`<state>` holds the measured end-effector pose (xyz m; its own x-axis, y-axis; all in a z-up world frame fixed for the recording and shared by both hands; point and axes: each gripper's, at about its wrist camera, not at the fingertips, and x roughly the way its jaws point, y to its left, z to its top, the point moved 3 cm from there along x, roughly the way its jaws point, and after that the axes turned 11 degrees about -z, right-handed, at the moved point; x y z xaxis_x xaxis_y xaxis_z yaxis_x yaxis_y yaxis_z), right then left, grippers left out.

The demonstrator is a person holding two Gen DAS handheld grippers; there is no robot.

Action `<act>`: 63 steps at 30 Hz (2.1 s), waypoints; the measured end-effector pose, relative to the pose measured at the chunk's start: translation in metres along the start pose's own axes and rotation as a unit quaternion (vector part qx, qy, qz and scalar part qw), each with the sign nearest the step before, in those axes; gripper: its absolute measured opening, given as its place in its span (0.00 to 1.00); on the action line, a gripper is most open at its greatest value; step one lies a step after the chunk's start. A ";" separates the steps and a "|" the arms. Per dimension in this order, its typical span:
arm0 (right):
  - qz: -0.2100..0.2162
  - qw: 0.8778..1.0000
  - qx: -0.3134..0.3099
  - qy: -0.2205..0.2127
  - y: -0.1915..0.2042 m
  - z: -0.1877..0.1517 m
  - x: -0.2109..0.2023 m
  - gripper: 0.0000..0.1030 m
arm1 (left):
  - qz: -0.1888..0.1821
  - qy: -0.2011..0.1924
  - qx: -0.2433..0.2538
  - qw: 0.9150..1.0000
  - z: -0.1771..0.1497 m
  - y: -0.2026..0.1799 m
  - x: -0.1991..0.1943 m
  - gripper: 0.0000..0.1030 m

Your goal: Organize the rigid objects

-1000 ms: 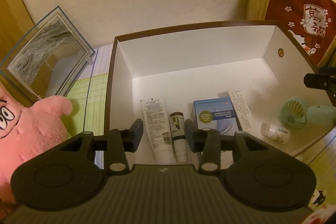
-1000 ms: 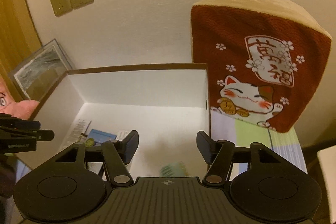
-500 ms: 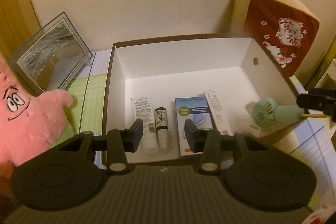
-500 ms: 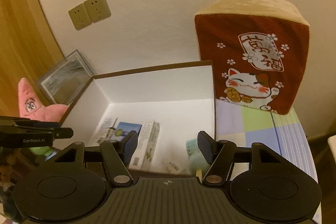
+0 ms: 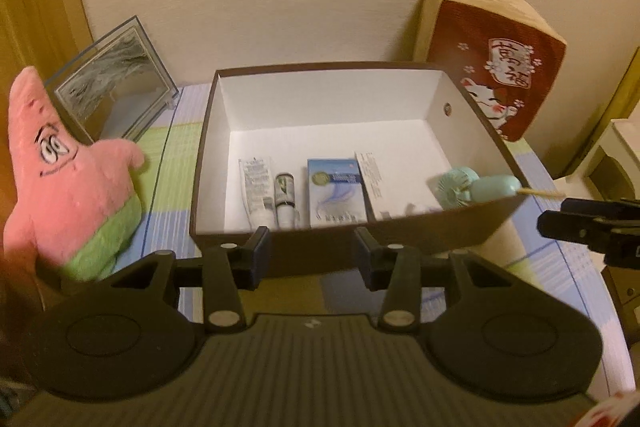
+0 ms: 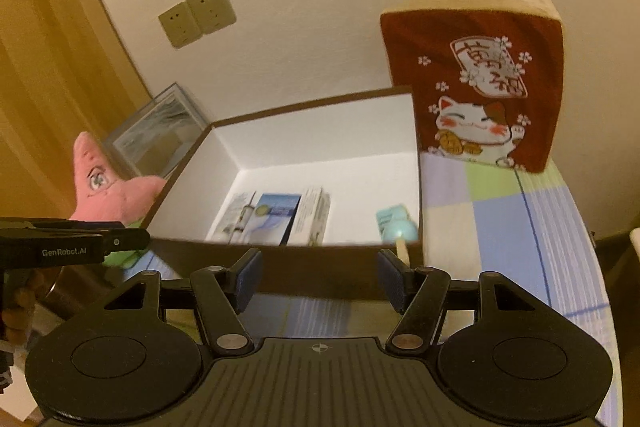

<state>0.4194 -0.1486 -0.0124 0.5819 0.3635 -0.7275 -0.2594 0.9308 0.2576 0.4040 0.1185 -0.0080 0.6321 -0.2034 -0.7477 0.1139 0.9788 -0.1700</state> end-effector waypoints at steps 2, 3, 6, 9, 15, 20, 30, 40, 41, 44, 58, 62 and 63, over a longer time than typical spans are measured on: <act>0.003 1.000 0.001 0.002 0.002 -0.007 -0.006 0.61 | -0.003 0.000 -0.001 1.000 -0.008 -0.004 -0.006 0.44; 0.004 1.000 0.002 0.004 0.002 -0.011 -0.010 0.61 | -0.004 0.000 -0.003 1.000 -0.013 -0.007 -0.010 0.44; 0.006 1.000 0.001 0.005 0.004 -0.022 -0.019 0.61 | -0.006 0.003 -0.008 1.000 -0.029 -0.011 -0.018 0.44; 0.007 1.000 0.004 0.012 0.003 -0.036 -0.028 0.61 | -0.008 0.009 -0.012 1.000 -0.046 -0.016 -0.024 0.44; 0.007 1.000 0.010 0.026 -0.002 -0.062 -0.041 0.61 | -0.013 0.022 -0.028 0.999 -0.081 -0.022 -0.035 0.44; -0.002 0.999 0.013 0.031 -0.009 -0.083 -0.051 0.61 | -0.012 0.024 -0.037 0.999 -0.102 -0.025 -0.042 0.44; -0.017 0.999 -0.008 0.050 -0.015 -0.117 -0.053 0.61 | -0.009 0.033 -0.040 0.999 -0.134 -0.031 -0.046 0.44; -0.017 0.998 -0.017 0.062 -0.016 -0.131 -0.047 0.61 | -0.002 0.055 -0.035 0.998 -0.158 -0.036 -0.037 0.44; -0.017 0.998 -0.018 0.062 -0.016 -0.132 -0.046 0.61 | -0.001 0.057 -0.032 0.998 -0.160 -0.037 -0.035 0.44; -0.016 0.998 -0.027 0.063 -0.016 -0.134 -0.040 0.61 | -0.004 0.059 -0.035 0.998 -0.163 -0.037 -0.033 0.44; -0.013 0.995 -0.080 0.059 -0.040 -0.127 0.013 0.61 | 0.022 0.063 -0.048 0.997 -0.166 -0.015 -0.013 0.44; -0.005 0.994 -0.095 0.061 -0.045 -0.121 0.032 0.61 | 0.029 0.068 -0.052 0.996 -0.165 -0.010 -0.007 0.44; 0.003 0.993 -0.099 0.065 -0.046 -0.120 0.037 0.61 | 0.029 0.068 -0.052 0.996 -0.164 -0.010 -0.006 0.44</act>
<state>0.3609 -0.1823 -0.1274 0.4797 0.3487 -0.8052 -0.4166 0.8981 0.1407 0.2729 0.1066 -0.1072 0.5242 -0.1539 -0.8376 -0.0043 0.9830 -0.1834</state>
